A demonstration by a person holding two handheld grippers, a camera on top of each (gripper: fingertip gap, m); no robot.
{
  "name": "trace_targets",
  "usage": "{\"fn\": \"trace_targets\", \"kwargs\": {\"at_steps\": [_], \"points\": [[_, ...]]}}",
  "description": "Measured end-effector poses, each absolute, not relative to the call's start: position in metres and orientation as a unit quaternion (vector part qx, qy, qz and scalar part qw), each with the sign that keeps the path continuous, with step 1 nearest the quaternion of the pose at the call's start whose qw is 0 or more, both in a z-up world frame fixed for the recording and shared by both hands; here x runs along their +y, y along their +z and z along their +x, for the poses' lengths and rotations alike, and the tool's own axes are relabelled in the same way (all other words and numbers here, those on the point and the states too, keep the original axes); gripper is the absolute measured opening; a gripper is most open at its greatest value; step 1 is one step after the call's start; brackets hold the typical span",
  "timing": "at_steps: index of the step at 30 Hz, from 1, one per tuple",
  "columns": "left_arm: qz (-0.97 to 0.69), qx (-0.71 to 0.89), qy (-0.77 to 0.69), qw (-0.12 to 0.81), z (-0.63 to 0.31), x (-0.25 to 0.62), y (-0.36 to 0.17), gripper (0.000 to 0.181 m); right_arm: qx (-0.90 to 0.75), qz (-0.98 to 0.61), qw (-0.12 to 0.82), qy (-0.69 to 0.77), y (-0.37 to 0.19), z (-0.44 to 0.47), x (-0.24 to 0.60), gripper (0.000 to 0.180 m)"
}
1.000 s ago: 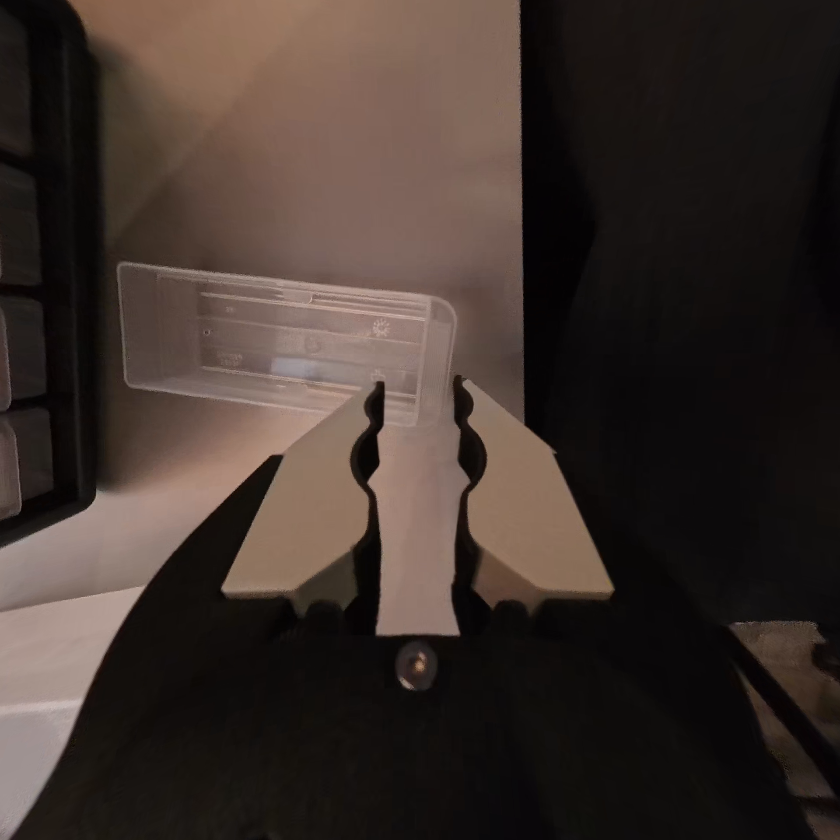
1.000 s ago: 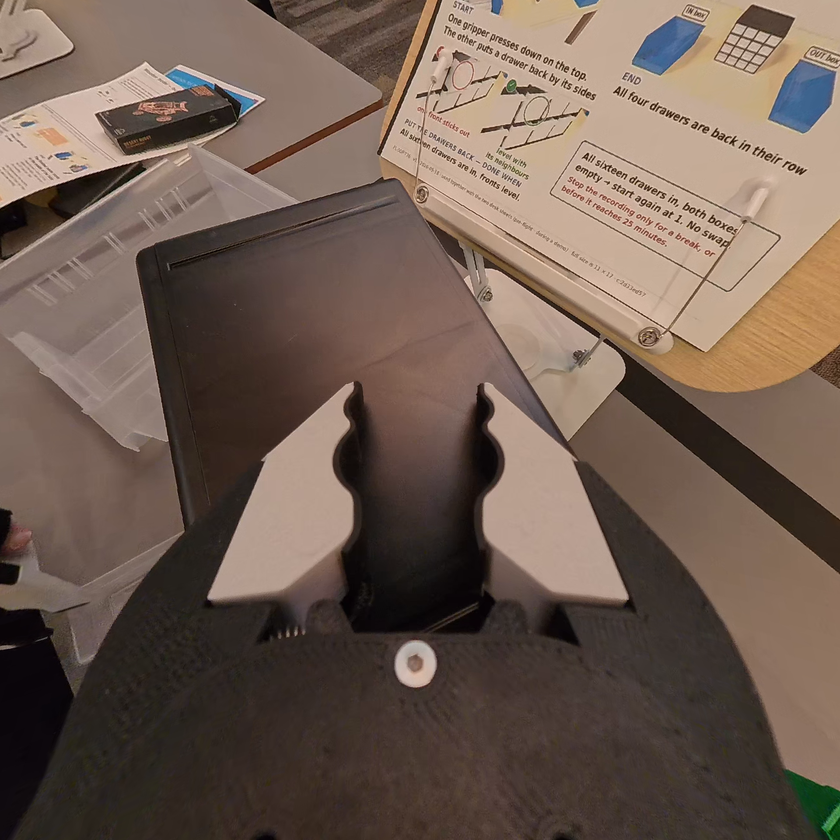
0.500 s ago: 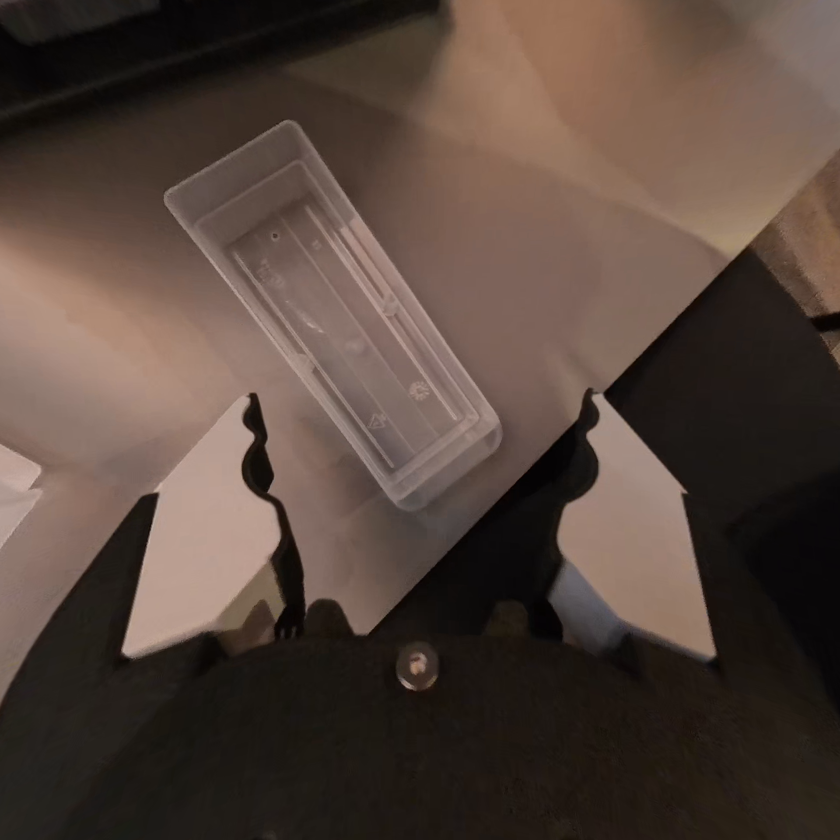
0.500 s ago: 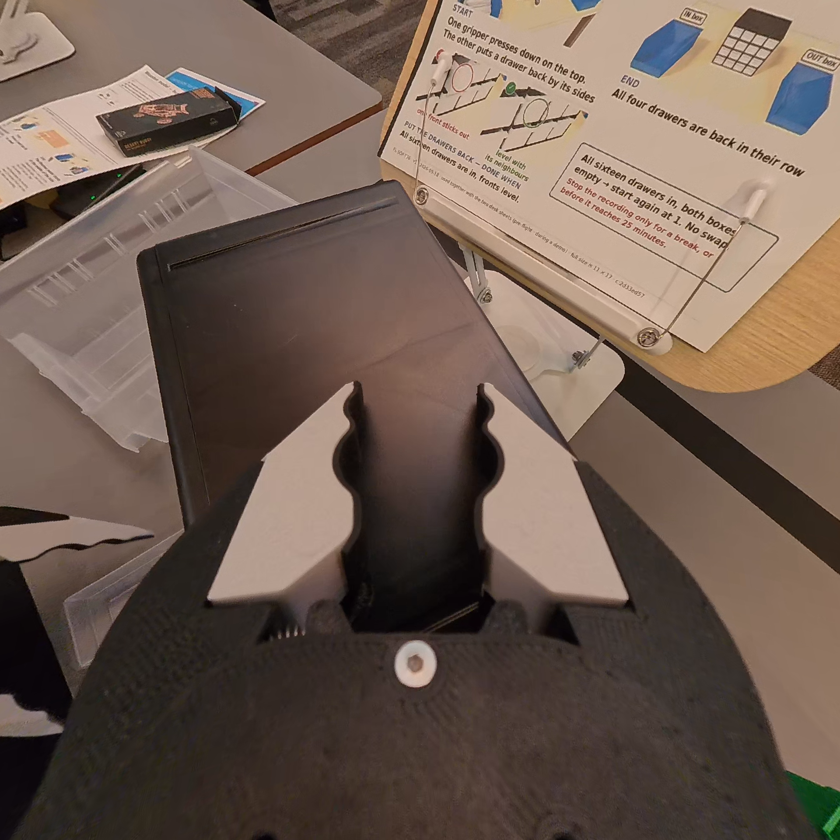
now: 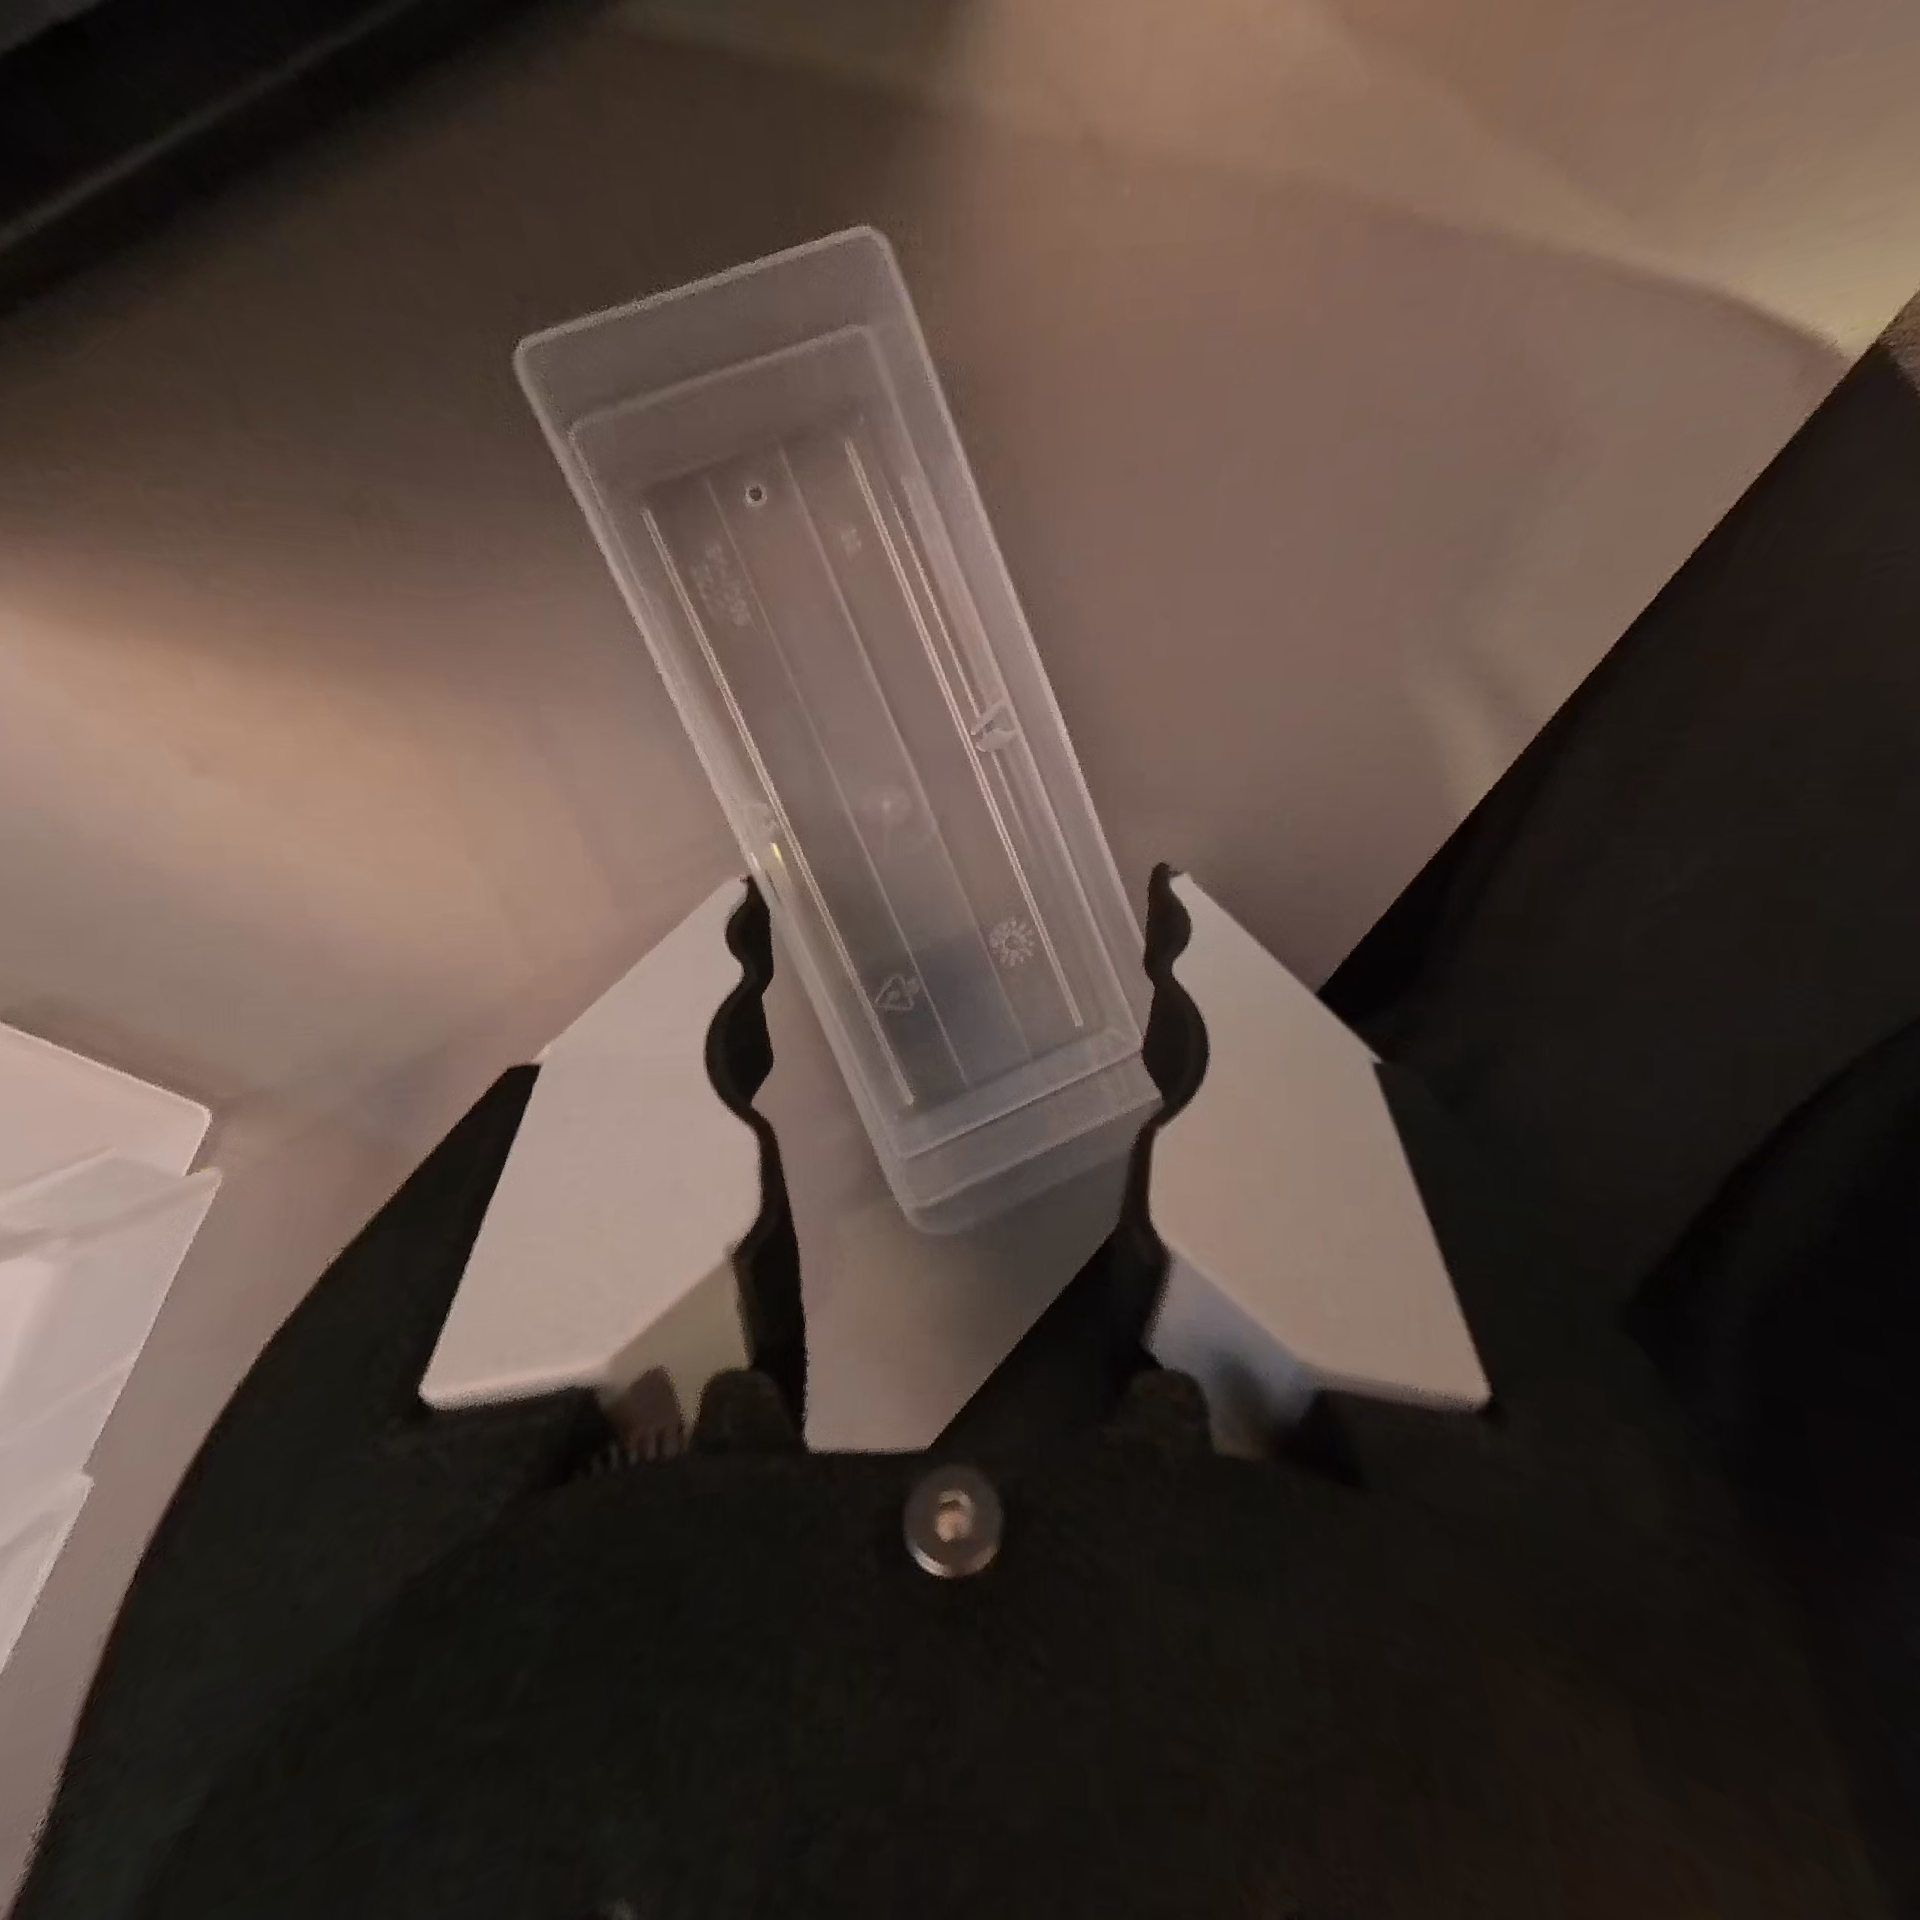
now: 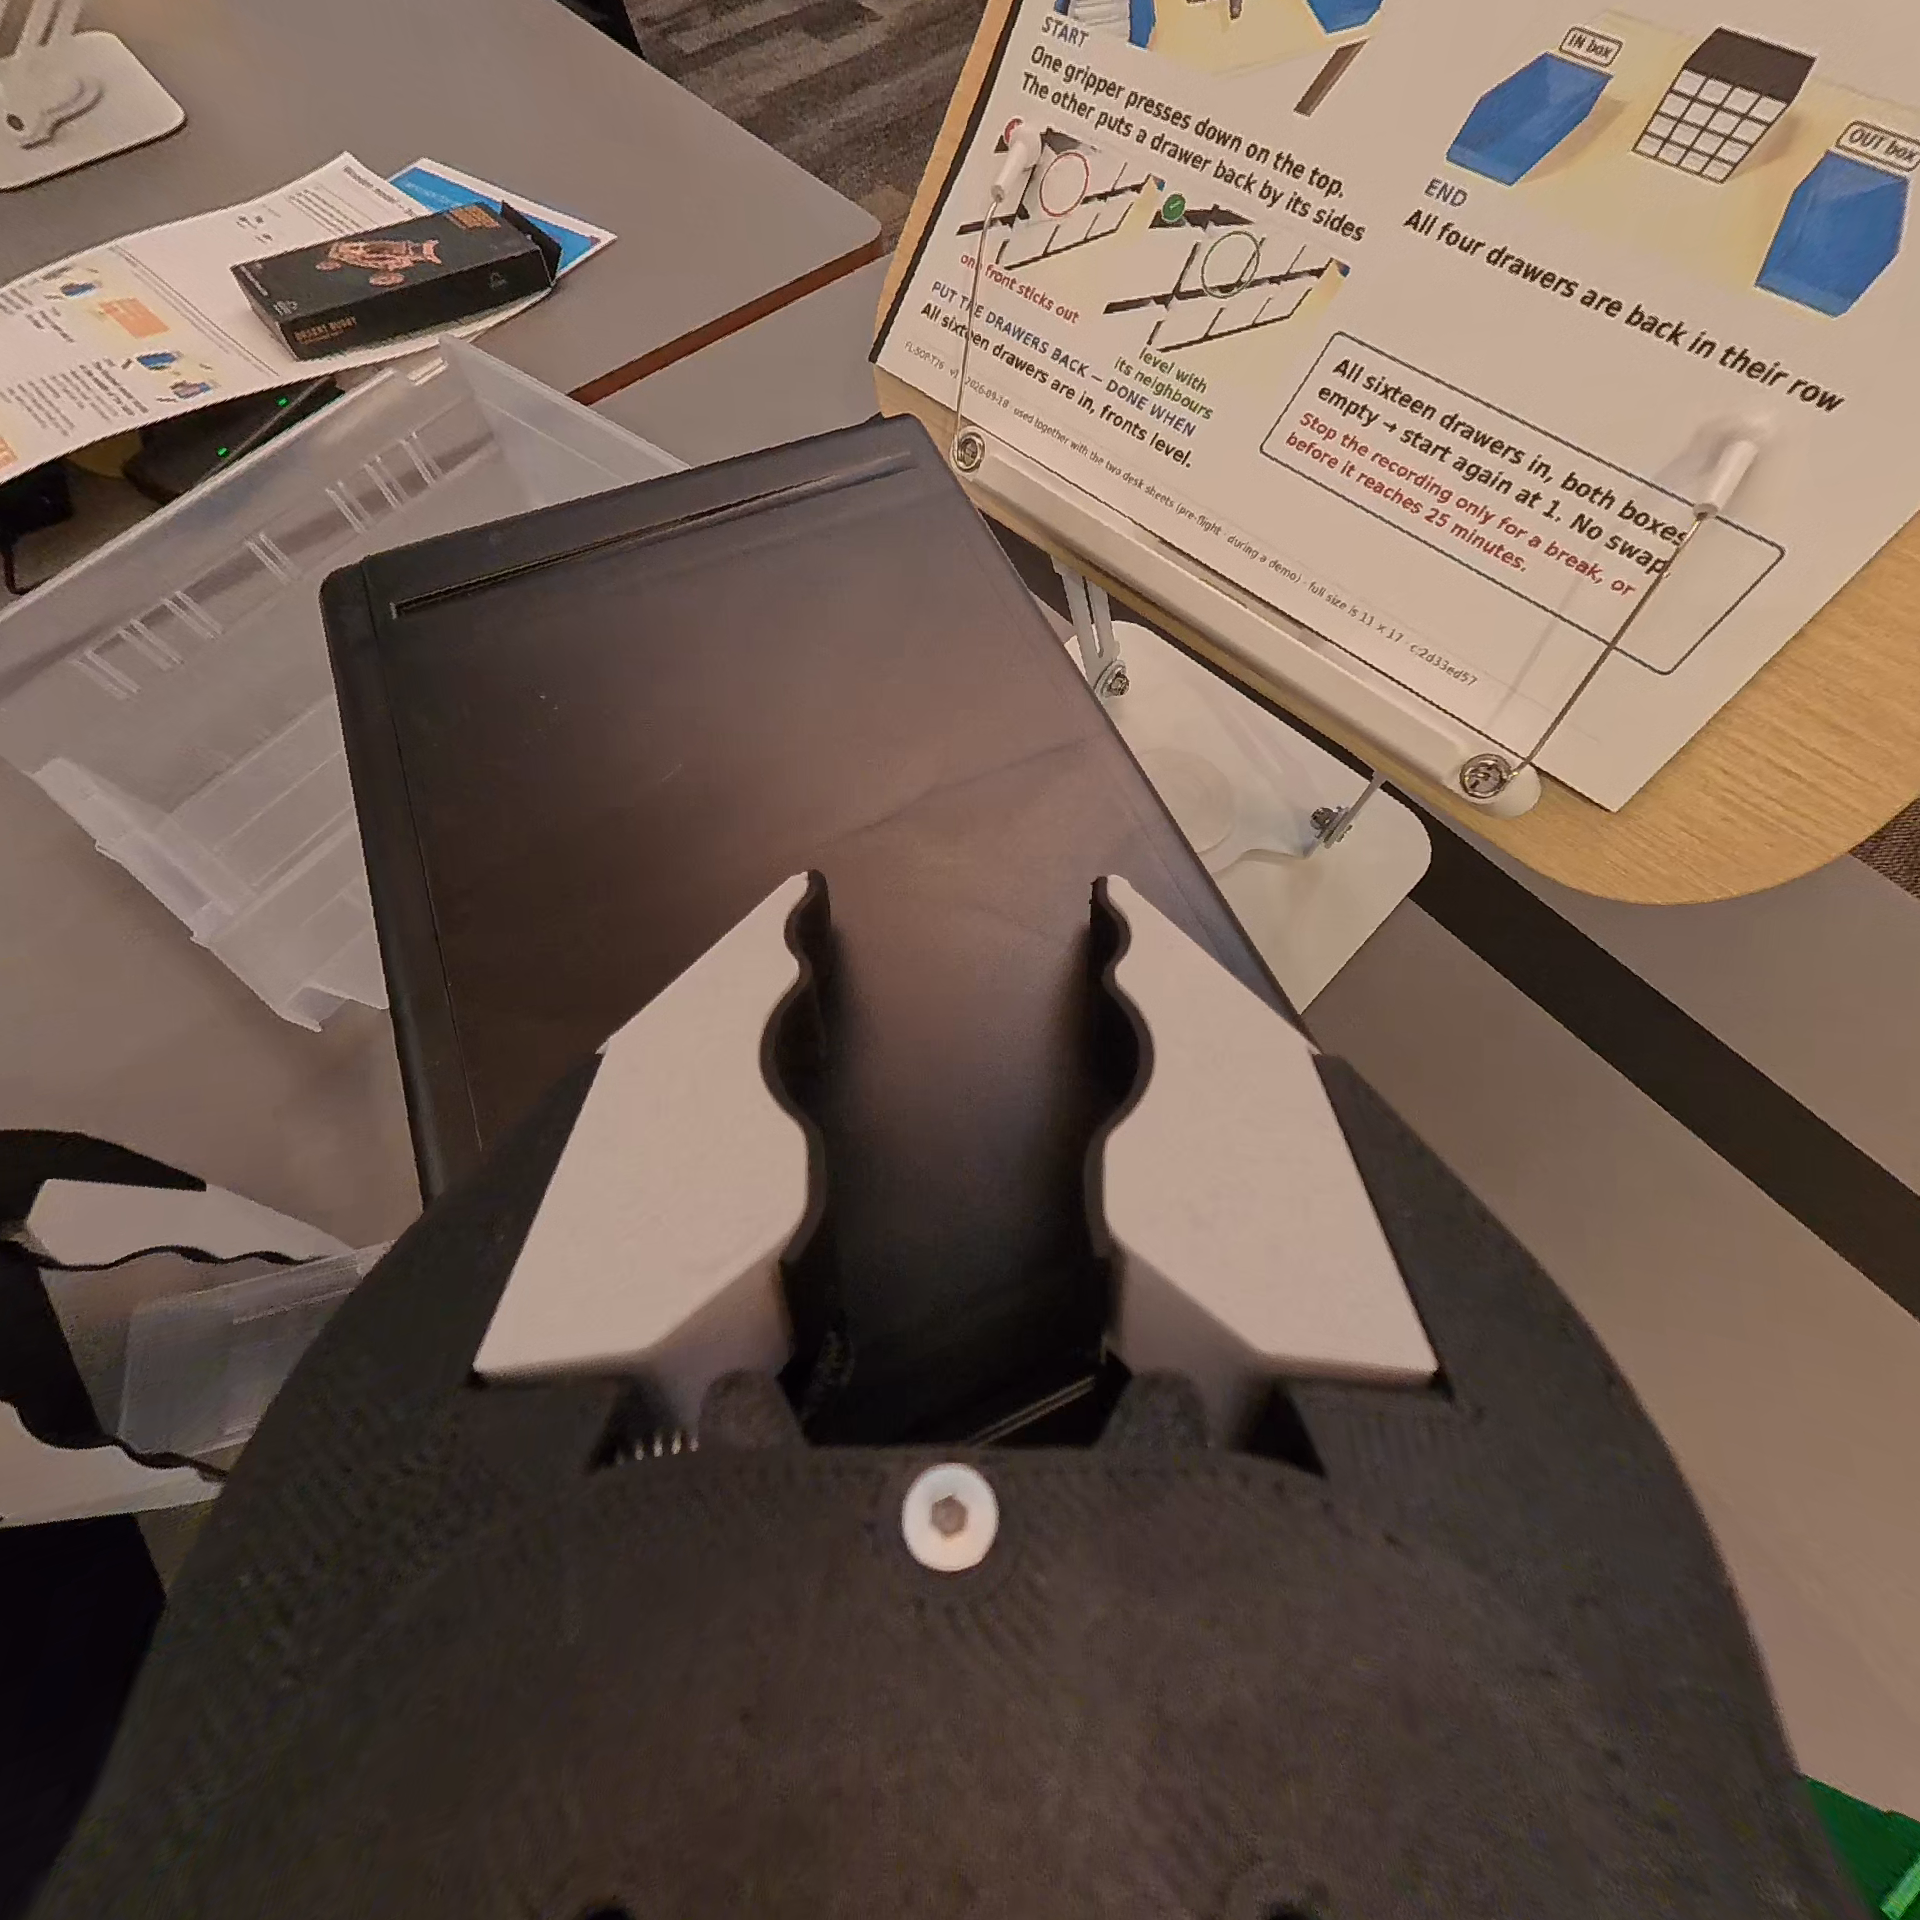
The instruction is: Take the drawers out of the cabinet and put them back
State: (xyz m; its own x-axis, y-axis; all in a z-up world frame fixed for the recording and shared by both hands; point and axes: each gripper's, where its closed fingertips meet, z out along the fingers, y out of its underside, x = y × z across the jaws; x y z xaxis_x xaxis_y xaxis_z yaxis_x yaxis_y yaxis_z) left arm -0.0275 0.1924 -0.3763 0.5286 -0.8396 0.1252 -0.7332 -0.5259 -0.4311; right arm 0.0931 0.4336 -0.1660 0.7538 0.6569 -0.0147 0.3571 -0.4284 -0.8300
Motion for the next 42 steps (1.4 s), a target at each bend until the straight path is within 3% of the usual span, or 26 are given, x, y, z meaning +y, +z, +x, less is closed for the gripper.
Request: {"fn": "trace_targets", "kwargs": {"at_steps": [5,14,30,42], "points": [[-0.870,0.446,-0.154,0.145,-0.032,0.191,-0.383,0.086,-0.306,-0.828,0.438,0.171,-0.166,0.093,0.434,0.049],[-0.871,0.447,-0.148,0.143,-0.031,0.193,-0.381,0.067,-0.306,-0.828,0.438,0.171,-0.166,0.093,0.434,0.049],[-0.819,0.507,-0.186,0.195,0.026,0.202,-0.276,0.066,-0.307,-0.828,0.437,0.171,-0.166,0.093,0.434,0.049],[-0.822,0.530,-0.178,0.103,0.038,0.229,-0.237,0.065,-0.308,-0.827,0.439,0.172,-0.166,0.093,0.433,0.049]]}}
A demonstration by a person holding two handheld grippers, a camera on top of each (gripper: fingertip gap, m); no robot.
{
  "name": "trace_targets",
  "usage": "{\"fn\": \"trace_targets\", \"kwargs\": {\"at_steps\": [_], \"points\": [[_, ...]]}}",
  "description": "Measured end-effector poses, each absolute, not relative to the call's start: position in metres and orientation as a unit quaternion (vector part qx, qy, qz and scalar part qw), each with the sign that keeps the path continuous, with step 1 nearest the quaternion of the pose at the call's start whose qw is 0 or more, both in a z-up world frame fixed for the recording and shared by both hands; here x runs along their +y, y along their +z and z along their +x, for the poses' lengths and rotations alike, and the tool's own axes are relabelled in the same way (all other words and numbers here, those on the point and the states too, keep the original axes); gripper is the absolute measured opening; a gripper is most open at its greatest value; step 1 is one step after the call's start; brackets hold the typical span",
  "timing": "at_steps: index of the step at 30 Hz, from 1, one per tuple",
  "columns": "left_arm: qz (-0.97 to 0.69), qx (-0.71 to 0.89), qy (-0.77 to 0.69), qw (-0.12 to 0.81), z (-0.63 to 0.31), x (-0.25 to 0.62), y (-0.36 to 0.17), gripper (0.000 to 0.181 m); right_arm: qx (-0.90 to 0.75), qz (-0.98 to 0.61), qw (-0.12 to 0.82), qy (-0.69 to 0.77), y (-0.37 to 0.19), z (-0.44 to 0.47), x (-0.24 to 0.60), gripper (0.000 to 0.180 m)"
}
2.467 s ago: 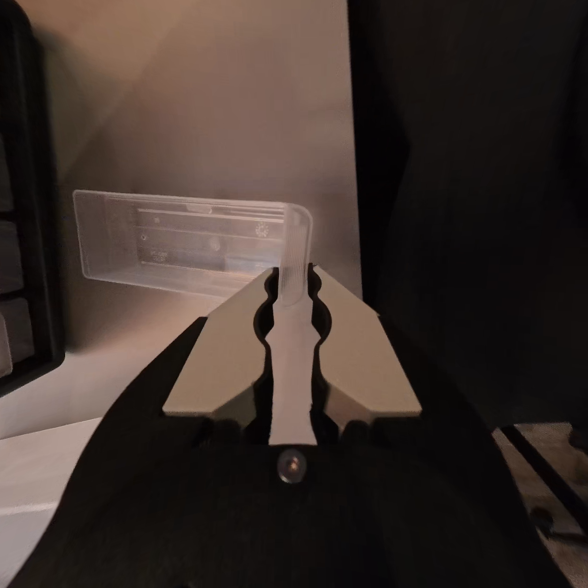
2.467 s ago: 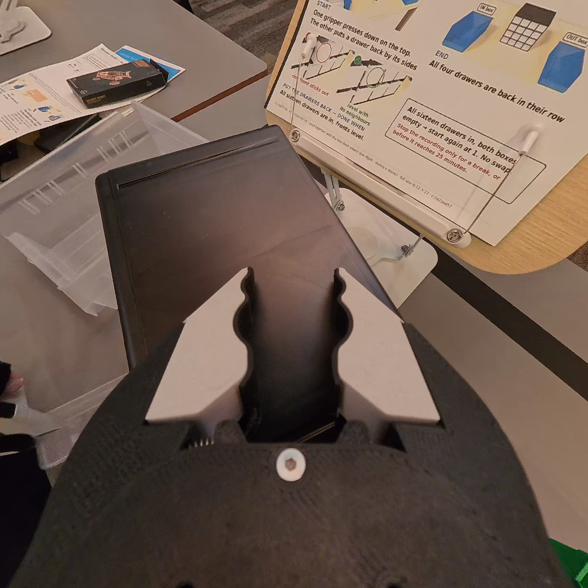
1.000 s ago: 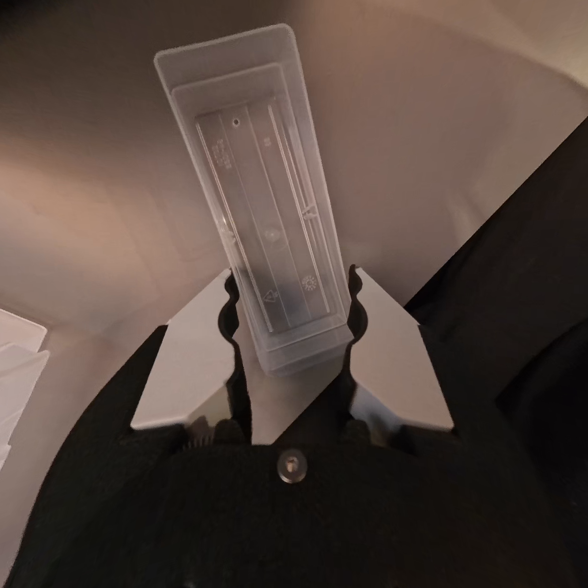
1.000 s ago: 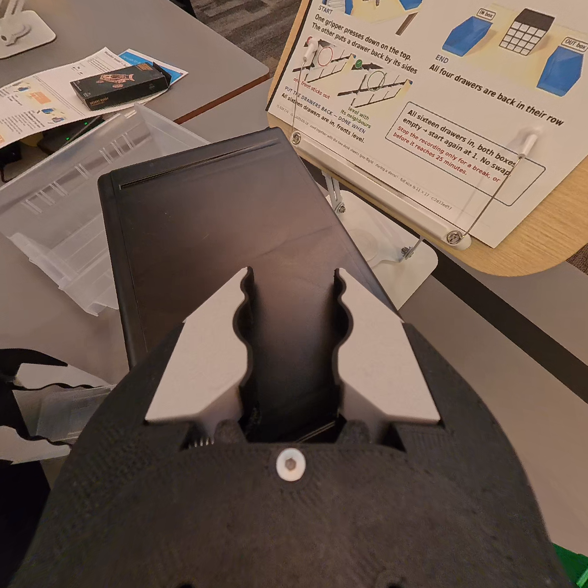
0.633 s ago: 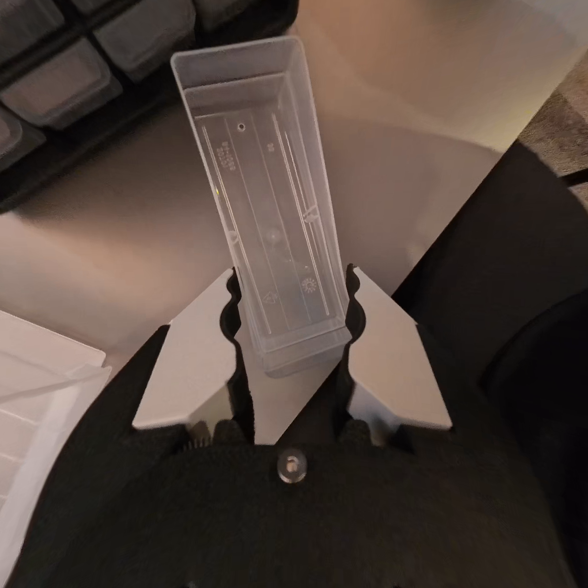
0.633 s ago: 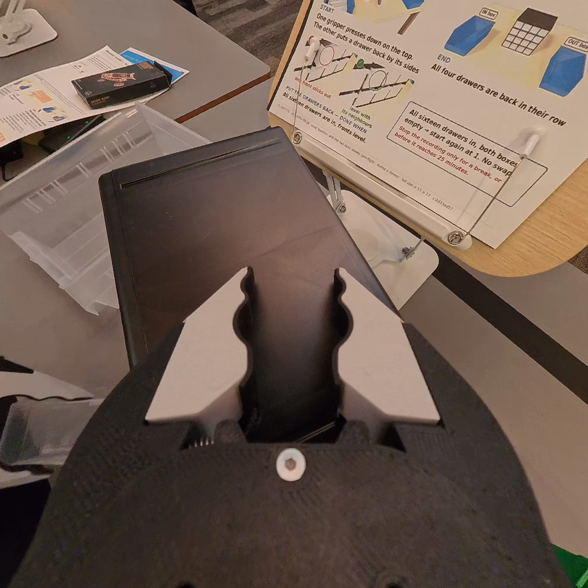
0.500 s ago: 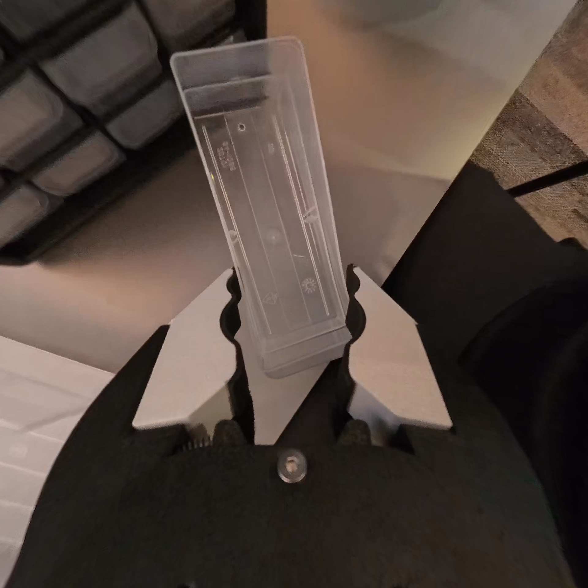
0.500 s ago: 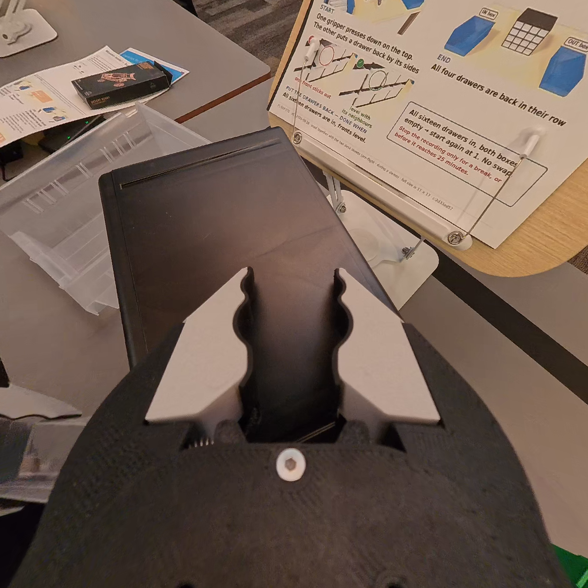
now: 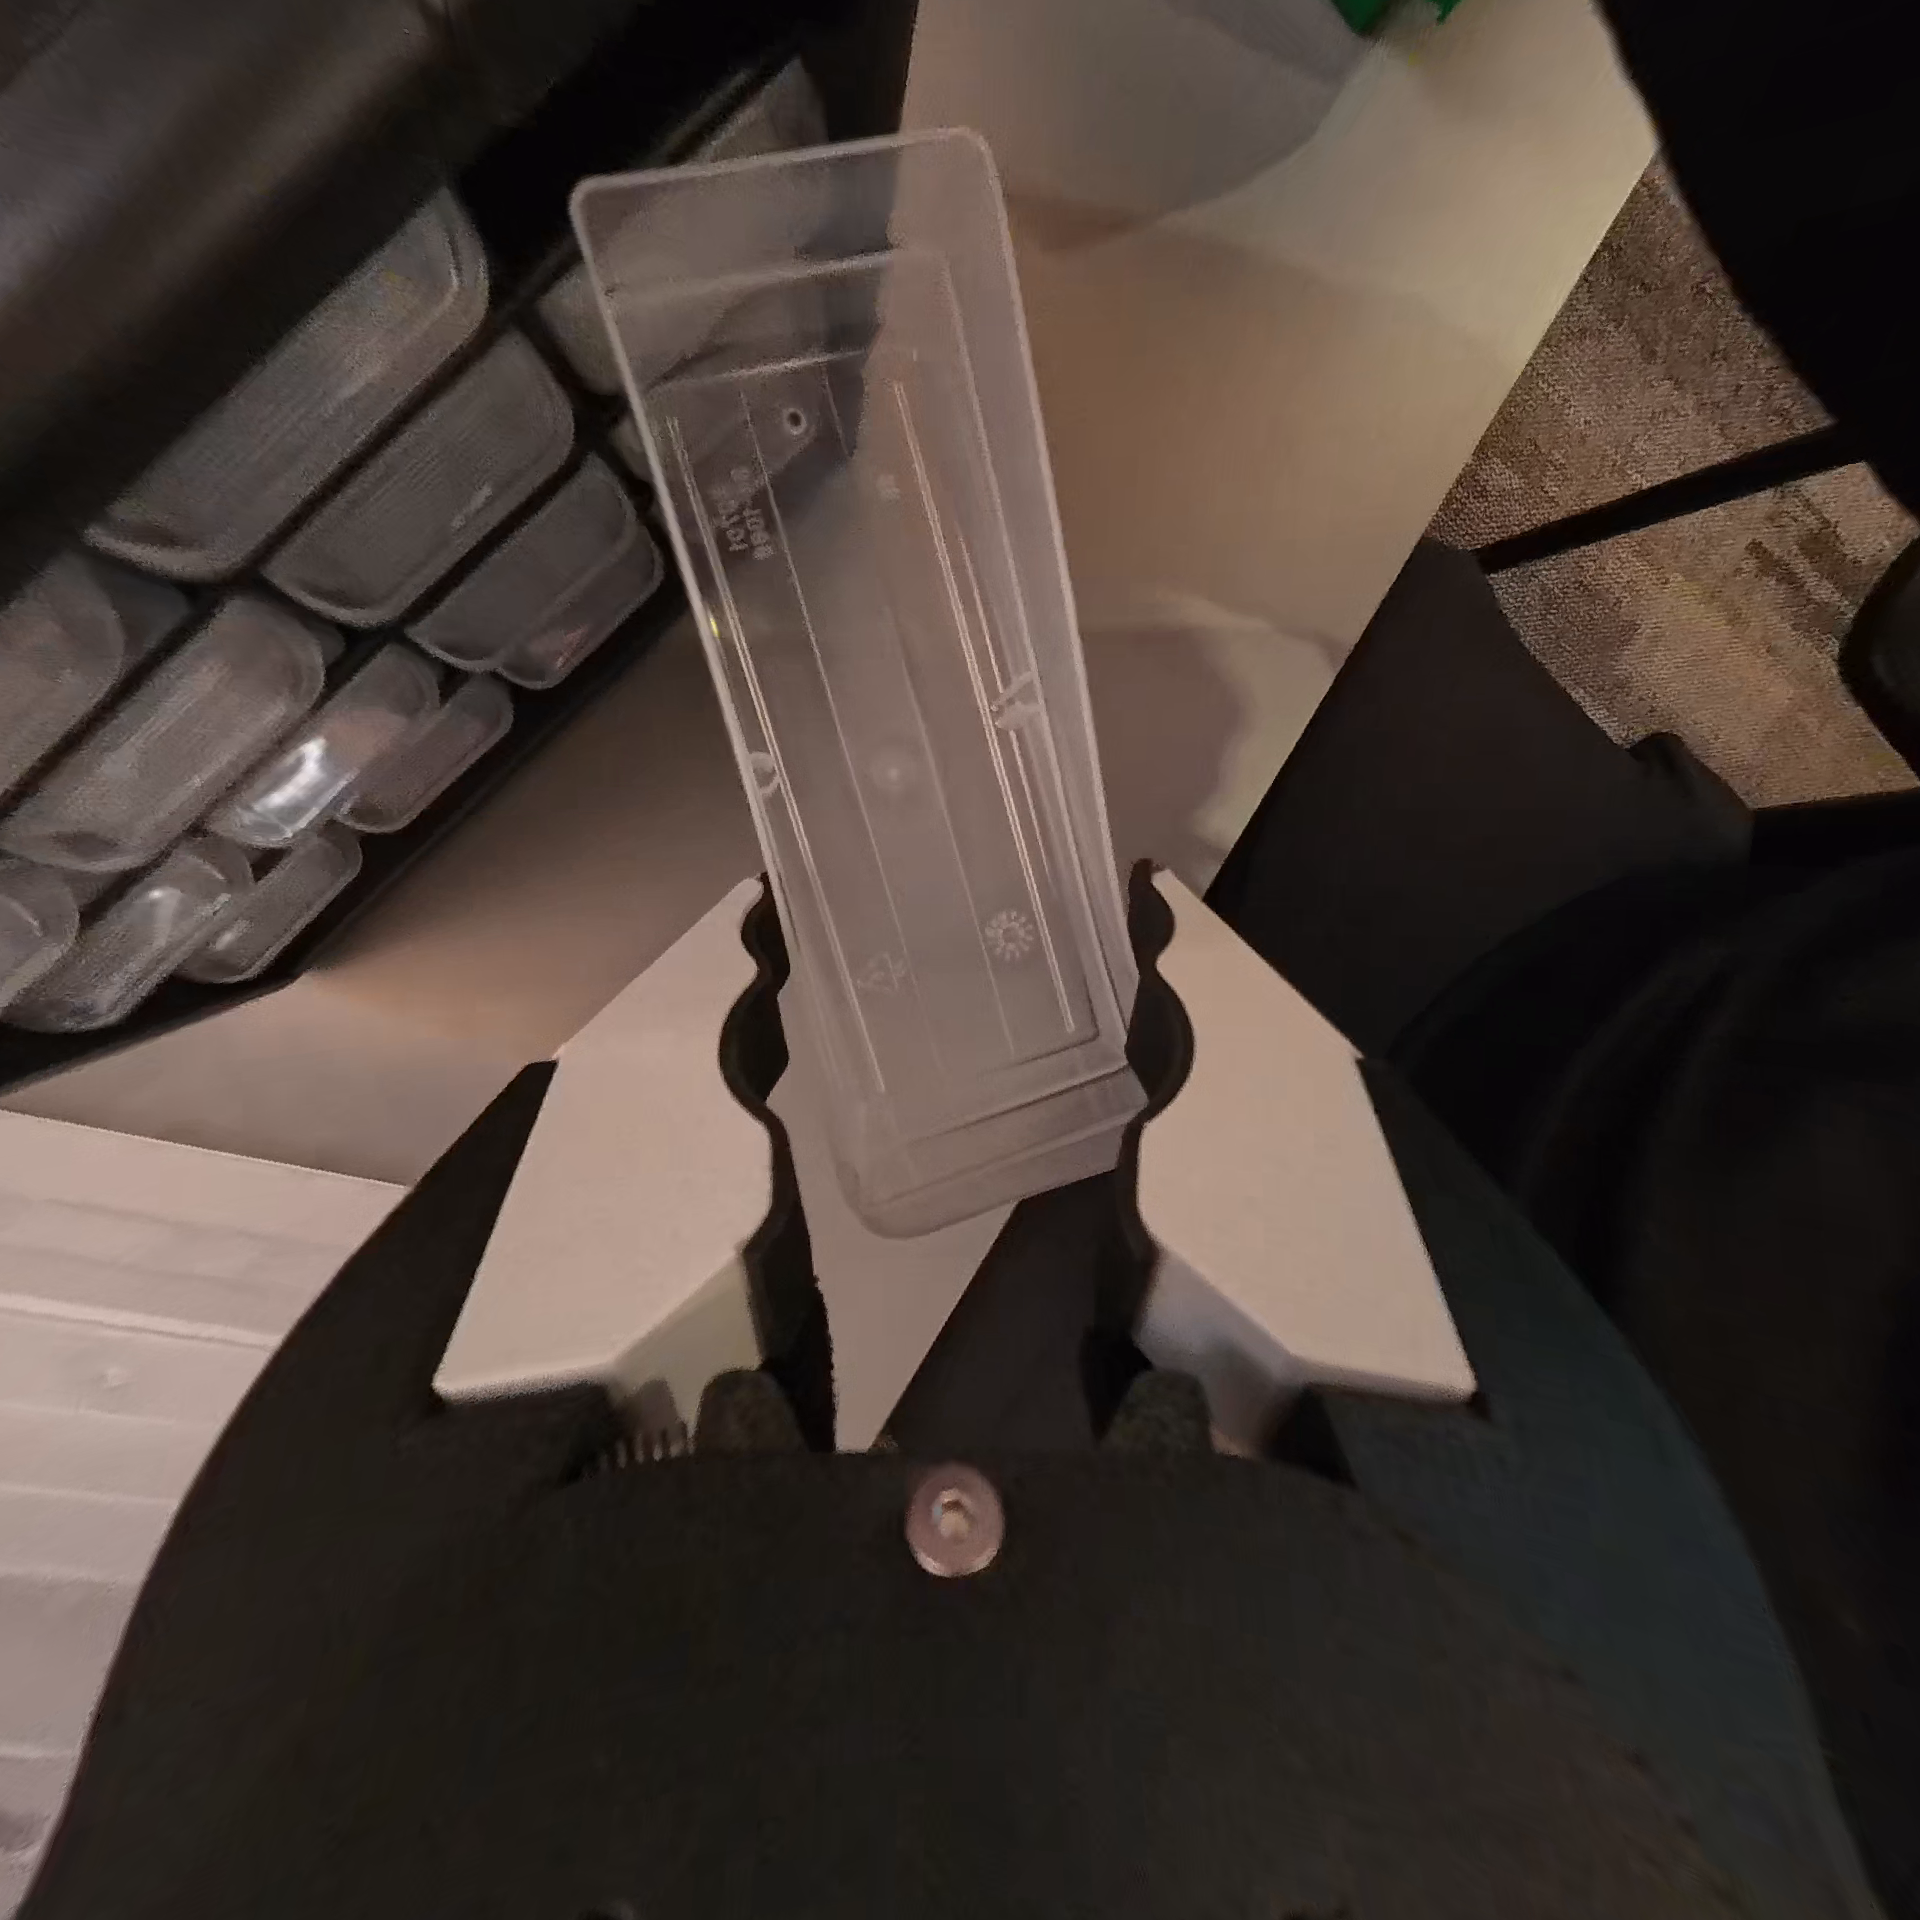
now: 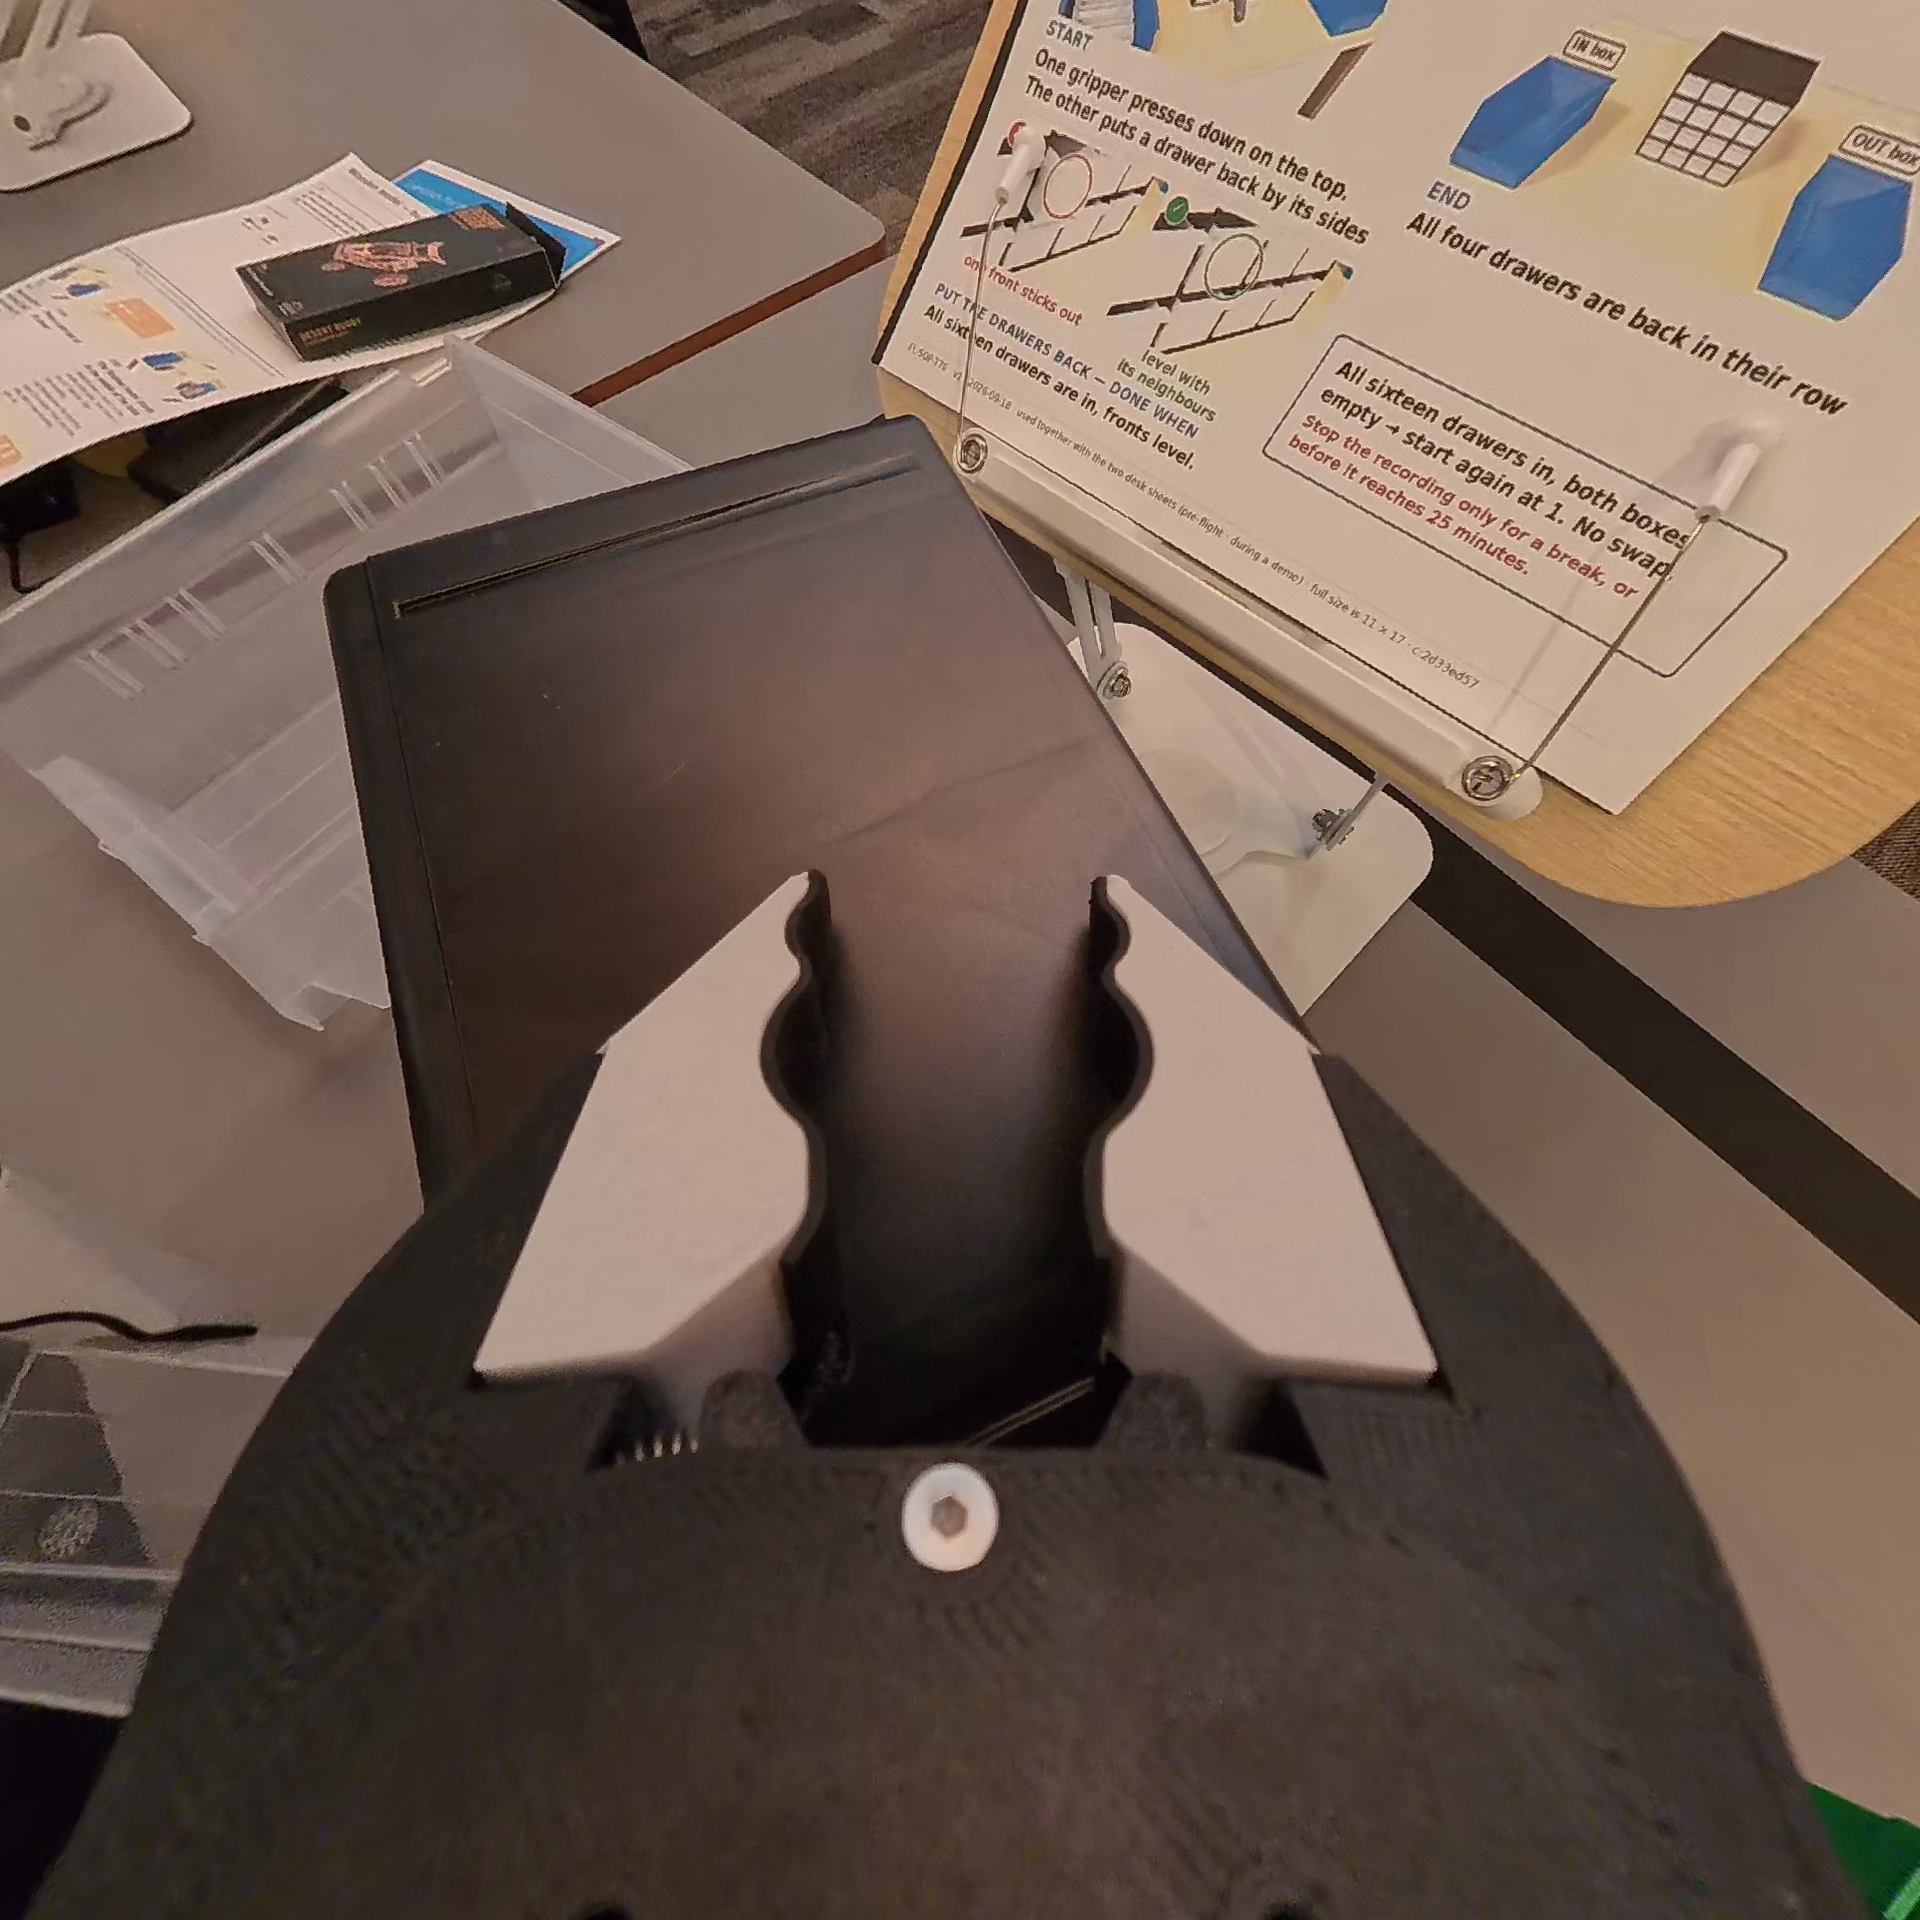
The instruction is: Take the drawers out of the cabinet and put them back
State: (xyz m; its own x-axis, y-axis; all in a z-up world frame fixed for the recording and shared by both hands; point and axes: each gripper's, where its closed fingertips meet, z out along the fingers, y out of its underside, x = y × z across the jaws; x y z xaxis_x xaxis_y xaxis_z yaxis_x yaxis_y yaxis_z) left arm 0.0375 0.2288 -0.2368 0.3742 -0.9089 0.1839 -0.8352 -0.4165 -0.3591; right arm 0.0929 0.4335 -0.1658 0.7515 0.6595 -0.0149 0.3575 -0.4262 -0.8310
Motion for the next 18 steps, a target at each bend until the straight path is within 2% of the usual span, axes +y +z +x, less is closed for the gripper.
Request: {"fn": "trace_targets", "kwargs": {"at_steps": [18], "points": [[-0.836,0.482,-0.239,0.107,0.041,0.242,-0.218,0.063,-0.308,-0.825,0.441,0.174,-0.165,0.093,0.433,0.048]]}}
